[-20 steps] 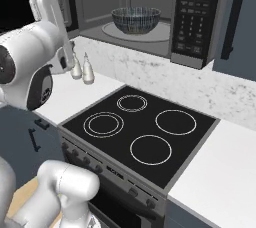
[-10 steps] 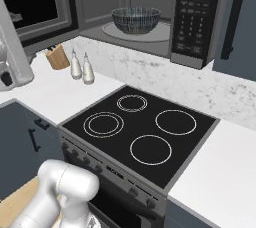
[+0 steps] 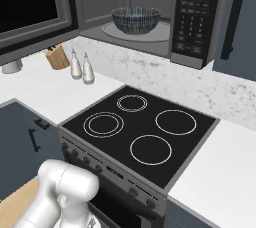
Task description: Pick the bell pepper from the sink and place it in the bowl. Then pick the bowl and place it in the microwave. Then close the microwave door and press the start button.
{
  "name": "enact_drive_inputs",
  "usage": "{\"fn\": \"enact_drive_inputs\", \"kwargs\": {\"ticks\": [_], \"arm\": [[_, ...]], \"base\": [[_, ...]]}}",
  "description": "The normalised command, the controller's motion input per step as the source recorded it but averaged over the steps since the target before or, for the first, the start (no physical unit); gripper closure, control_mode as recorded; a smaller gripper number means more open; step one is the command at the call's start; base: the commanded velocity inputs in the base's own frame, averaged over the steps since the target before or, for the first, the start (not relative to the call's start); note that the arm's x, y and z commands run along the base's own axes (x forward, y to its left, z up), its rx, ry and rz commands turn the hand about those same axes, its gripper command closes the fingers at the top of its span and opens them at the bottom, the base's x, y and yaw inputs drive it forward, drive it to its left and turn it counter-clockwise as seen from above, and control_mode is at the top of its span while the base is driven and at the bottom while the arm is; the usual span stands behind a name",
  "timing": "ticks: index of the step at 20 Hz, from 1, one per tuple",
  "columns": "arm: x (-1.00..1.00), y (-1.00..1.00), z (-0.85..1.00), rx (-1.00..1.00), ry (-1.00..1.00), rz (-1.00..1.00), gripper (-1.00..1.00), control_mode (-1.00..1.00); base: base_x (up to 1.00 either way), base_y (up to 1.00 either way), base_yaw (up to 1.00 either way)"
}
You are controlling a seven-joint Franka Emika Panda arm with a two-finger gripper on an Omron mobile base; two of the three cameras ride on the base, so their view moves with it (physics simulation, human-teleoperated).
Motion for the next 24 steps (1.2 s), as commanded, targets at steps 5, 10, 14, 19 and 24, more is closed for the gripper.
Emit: {"fn": "enact_drive_inputs", "kwargs": {"ticks": [5,10,14,19,24], "arm": [[-0.58,0.57,-0.13,0.11,-0.07,-0.08,-1.0,-1.0],[-0.43,0.66,-0.28,0.1,-0.04,-0.09,-1.0,-1.0],[0.06,0.78,-0.56,0.05,-0.02,-0.12,-1.0,-1.0],[0.35,0.6,-0.61,0.0,-0.02,-0.1,-1.0,-1.0],[0.38,0.58,-0.4,0.0,-0.02,-0.04,-1.0,-1.0]], "base": [[0.0,0.0,0.0],[0.0,0.0,0.0],[0.0,0.0,0.0],[0.0,0.0,0.0],[0.0,0.0,0.0]]}}
